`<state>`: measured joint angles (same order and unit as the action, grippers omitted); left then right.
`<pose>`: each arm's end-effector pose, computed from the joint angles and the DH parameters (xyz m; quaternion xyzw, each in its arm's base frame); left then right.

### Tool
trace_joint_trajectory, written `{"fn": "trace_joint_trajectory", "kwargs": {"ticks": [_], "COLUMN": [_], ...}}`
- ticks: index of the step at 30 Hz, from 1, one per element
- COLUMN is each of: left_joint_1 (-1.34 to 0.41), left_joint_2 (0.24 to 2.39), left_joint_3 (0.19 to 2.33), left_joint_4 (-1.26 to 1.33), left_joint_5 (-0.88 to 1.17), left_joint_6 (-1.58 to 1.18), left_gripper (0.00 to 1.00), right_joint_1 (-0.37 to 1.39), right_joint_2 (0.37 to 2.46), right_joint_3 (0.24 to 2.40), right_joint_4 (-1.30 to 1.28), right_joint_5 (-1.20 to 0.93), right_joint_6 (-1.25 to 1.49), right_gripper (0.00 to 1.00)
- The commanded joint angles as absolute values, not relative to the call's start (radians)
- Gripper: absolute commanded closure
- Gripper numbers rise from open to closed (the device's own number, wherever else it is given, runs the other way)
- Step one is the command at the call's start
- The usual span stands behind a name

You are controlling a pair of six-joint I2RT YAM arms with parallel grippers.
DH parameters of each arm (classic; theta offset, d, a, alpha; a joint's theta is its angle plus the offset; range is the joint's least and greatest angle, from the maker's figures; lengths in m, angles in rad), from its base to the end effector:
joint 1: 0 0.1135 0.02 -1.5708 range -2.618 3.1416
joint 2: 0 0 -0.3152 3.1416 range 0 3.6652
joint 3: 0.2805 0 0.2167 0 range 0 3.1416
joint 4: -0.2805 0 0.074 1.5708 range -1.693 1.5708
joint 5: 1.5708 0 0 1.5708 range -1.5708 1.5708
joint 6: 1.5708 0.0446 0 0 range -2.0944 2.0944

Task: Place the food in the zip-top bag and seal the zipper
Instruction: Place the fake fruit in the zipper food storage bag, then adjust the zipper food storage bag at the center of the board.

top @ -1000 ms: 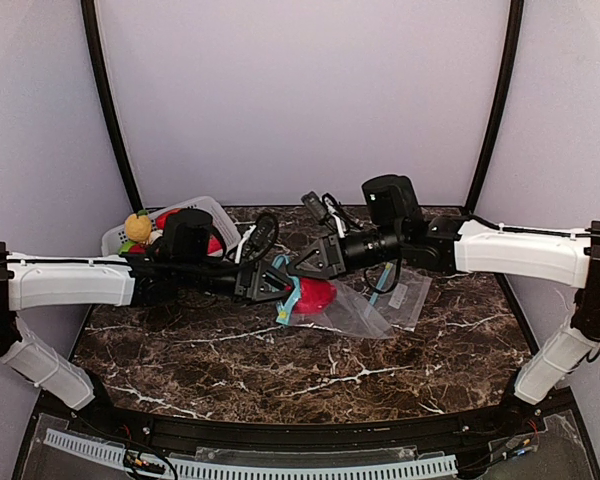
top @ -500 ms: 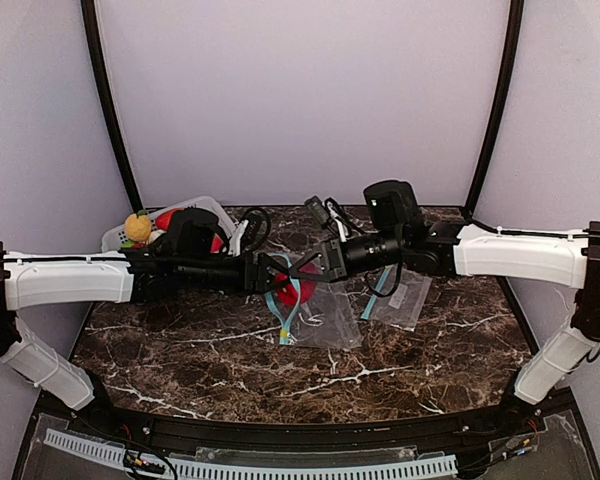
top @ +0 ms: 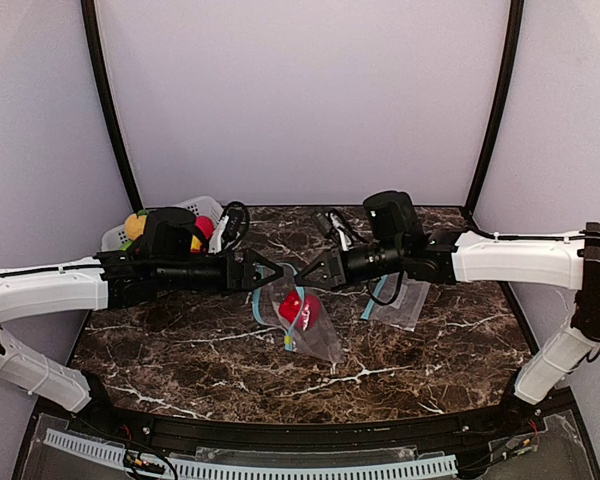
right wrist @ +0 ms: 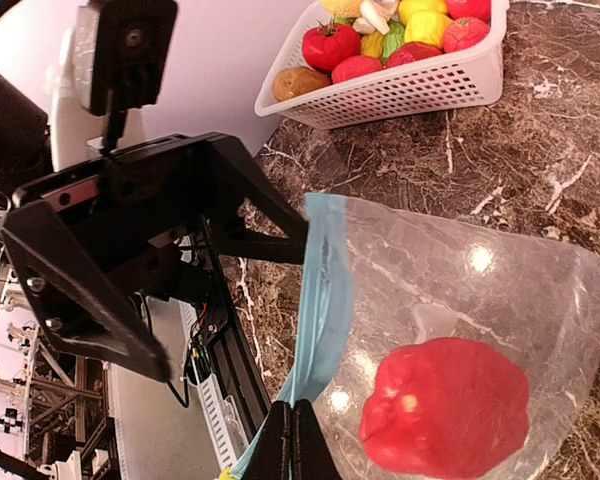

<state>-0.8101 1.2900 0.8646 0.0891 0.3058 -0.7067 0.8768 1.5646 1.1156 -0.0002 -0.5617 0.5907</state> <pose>0.1675 -0.1955 0.3466 0.1297 0.8003 -0.4836 0.3298 0.1943 0.2707 0.3438 -0.2619 0.7843 0.5165 0.2223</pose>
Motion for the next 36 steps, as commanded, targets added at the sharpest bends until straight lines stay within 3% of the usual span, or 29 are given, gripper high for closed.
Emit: {"fn": "trace_joint_trajectory", "kwargs": {"ticks": [1,9,15,19,28,36], "left_joint_1": [-0.813,-0.812,-0.813,-0.813,-0.813,-0.812], "left_joint_2": [1.184,1.072,1.08,1.135,1.246,1.268], "left_joint_3": [0.801,0.692,0.615,0.64,0.683,0.712], "left_joint_4": [0.081,-0.037,0.129,0.162,0.238,0.207], "left_joint_5": [0.344,0.19,0.21,0.247,0.298,0.282], "left_joint_6": [-0.728,-0.842,-0.919,-0.919,-0.92,-0.89], "left_gripper": [0.14,0.15,0.15,0.21,0.42,0.84], "right_joint_1": [0.879,0.879,0.879,0.879,0.879,0.879], "right_joint_2": [1.529,1.528,1.539,1.546,1.545,1.543], "right_joint_3": [1.1,1.111,1.107,1.109,1.113,1.132], "right_joint_4": [0.042,0.056,0.063,0.056,0.021,-0.062], "right_joint_5": [-0.529,-0.535,-0.544,-0.541,-0.51,-0.44], "right_joint_6": [0.624,0.636,0.641,0.64,0.624,0.589], "right_gripper": [1.0,1.0,1.0,1.0,1.0,1.0]}}
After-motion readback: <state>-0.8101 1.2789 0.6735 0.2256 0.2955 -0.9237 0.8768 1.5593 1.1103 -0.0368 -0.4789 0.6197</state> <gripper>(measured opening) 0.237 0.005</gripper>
